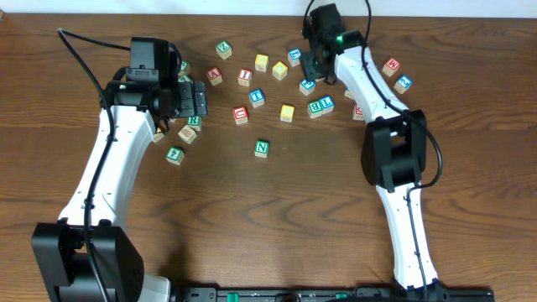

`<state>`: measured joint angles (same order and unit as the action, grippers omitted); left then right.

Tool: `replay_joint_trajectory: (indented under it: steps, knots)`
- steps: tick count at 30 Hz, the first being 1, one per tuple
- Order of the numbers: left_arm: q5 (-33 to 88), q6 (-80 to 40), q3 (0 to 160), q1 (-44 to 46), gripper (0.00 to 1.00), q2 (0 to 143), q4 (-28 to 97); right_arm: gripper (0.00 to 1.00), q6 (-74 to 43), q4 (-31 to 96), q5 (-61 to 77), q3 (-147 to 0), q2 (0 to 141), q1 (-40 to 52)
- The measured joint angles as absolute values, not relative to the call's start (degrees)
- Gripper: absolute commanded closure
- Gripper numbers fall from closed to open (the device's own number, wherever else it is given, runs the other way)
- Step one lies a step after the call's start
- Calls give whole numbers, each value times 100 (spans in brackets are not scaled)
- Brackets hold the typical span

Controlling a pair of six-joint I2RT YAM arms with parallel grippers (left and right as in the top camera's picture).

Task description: Spell out NEURIPS

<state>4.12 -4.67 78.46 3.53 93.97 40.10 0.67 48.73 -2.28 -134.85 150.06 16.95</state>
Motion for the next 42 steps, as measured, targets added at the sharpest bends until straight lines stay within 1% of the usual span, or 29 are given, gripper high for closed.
replay_joint_trajectory:
  steps: [4, 6, 8, 10, 12, 19, 25, 30, 38, 42]
  knots:
    - [412, -467, 7846, 353, 2, 9397, 4010, 50, 82, 4862, -259, -13485, 15021, 1695]
    - [412, -469, 7846, 353, 2, 9397, 4010, 51, 86, 4866, -266, -13485, 15021, 1695]
    - [412, -467, 7846, 353, 2, 9397, 4010, 57, 89, 4862, -272, -13485, 15021, 1695]
    - [412, -467, 7846, 353, 2, 9397, 4010, 64, 104, 4853, -285, -13485, 15021, 1695]
    - [414, -467, 7846, 353, 2, 9397, 4010, 68, 115, 4858, -294, -13485, 15021, 1695]
    - [412, -467, 7846, 353, 2, 9397, 4010, 72, 115, 4858, -353, -13485, 15021, 1695]
    - [412, -467, 7846, 353, 2, 9397, 4010, 72, 113, 4910, -370, -13485, 14993, 1695]
    - [412, -467, 7846, 353, 2, 9397, 4010, 75, 113, 5140, -370, -13485, 14685, 1695]
    - [412, -467, 7846, 353, 2, 9397, 4012, 80, 113, 6265, -189, -13502, 13447, 1717]
    - [412, -467, 7846, 353, 2, 9397, 4010, 80, 130, 6978, 99, -13539, 13157, 1730]
